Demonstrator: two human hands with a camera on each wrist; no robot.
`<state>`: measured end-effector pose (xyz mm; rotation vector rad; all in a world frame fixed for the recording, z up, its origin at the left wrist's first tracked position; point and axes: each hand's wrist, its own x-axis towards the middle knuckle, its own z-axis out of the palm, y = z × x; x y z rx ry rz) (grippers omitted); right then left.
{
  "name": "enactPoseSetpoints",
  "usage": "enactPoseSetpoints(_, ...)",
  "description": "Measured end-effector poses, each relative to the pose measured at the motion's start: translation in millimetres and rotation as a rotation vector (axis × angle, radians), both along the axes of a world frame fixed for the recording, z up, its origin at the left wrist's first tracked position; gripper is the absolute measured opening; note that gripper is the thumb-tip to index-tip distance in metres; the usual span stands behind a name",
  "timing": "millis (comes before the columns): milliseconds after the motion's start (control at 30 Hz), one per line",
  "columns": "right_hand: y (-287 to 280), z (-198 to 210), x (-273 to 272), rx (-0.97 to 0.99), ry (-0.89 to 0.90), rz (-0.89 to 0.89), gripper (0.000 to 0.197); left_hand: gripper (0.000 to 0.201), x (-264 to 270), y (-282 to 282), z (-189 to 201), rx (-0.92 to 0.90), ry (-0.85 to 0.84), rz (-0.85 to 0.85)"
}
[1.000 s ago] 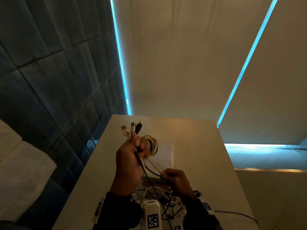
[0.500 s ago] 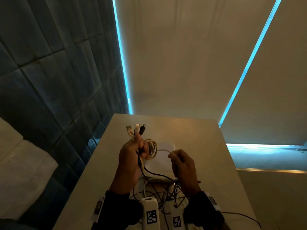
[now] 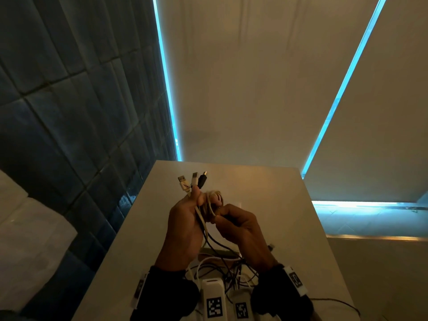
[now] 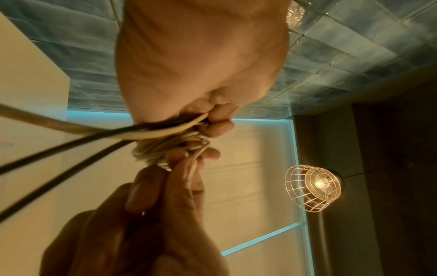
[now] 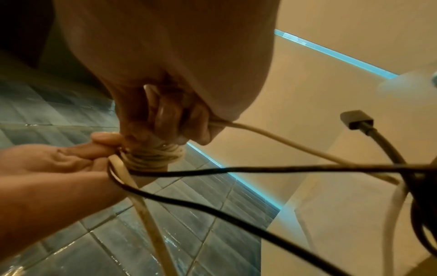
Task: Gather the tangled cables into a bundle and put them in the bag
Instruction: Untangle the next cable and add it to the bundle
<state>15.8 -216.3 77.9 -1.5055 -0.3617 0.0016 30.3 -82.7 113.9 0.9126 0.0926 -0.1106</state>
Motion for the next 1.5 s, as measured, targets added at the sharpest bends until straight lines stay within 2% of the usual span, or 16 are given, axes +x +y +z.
enactPoseSetpoints(300, -6, -28, 7, -0.07, 0.086, 0.047, 0.022, 0.04, -3, -2, 6, -0.12, -0.057, 0.03)
enactPoseSetpoints(533, -17, -79, 10, -0.149, 0.179, -0.029, 0.023, 0.039, -4, 0, 10, -0.076, -0.07, 0.068)
enactPoseSetpoints(833, -23, -106, 12, -0.141, 0.249, -0.075, 0.024, 0.036, -5, 0, 14, -0.121, -0.09, 0.04)
enactPoseSetpoints(967, -25, -125, 10, -0.192, 0.255, -0.097, 0.03, 0.036, -6, 2, 14, -0.121, -0.098, 0.032)
enactPoseSetpoints(1033, -26, -135, 8, -0.226, 0.266, -0.114, 0.025, 0.037, -6, 5, 15, -0.123, -0.099, 0.038)
enactPoseSetpoints(1133, -32, -149, 3, -0.266, 0.291, -0.177, 0.045, 0.035, -5, 9, 19, -0.123, -0.093, 0.047)
enactPoseSetpoints(1167, -33, -149, 1, -0.282, 0.292, -0.192, 0.045, 0.036, -6, 10, 20, -0.119, -0.089, 0.054)
enactPoseSetpoints(1233, -32, -145, 3, -0.319, 0.299, -0.223, 0.032, 0.04, -5, 11, 21, -0.102, -0.08, 0.074)
enactPoseSetpoints(1333, -32, -120, 14, -0.366, 0.253, -0.377, 0.029, 0.04, -2, 10, 23, -0.025, -0.053, 0.083)
enactPoseSetpoints(1400, -29, -91, 22, -0.298, 0.182, -0.434, 0.024, 0.039, -2, 9, 21, 0.052, -0.034, 0.085)
enactPoseSetpoints(1500, -20, -39, 23, -0.115, 0.062, -0.413, 0.018, 0.04, -3, 7, 16, 0.117, -0.009, 0.099)
